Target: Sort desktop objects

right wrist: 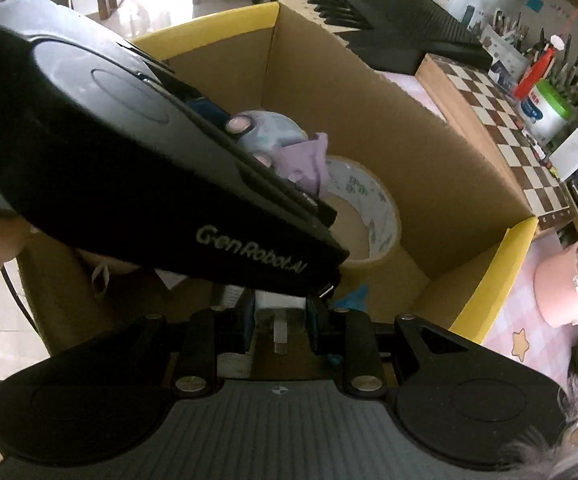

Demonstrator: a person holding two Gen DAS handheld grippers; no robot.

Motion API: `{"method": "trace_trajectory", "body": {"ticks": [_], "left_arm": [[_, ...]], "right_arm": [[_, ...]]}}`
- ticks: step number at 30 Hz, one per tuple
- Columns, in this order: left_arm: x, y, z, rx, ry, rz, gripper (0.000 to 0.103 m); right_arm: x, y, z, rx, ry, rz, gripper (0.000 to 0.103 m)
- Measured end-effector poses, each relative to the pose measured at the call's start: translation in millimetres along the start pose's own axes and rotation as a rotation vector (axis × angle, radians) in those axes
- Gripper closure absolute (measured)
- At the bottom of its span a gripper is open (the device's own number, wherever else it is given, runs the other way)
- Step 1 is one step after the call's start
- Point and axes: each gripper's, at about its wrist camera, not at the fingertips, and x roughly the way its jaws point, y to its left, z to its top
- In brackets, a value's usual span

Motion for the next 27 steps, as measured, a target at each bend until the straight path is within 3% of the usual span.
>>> {"method": "trace_trajectory", "body": {"ticks": [4,10,13,22,27], "left_arm": [[-6.1,-0.8,-2.0,0.007,-0.04,-0.006,0.034],[-42.2,-4.4,-8.0,-0.01,-0.177,-0.029,0.029],[-65.0,-6.7,-12.3,-0.01,-0.244,-0.037,0.023],[-130.0,-8.4,-39.6,-0.019,-0.415,-0.052,0.016],[-151.9,-12.1,-66.4,0.01,-0.468,-0.051,0.014]], "right_arm": [[-4.4,2.2,-1.0,0.012,-0.019,-0.012,0.072],[-27.0,5.0,-8.7,0.079,-0.107,-0.03,0.065],[-47.7,6.9,-16.0,0.147,-0.172,-0.061,0.054],[-108.5,27.3,-50.0,0.343,-0.334,-0.192,0.051],[-133.3,47.0,-77.8,0.456,-0.408,-0.292,0.047]]}}
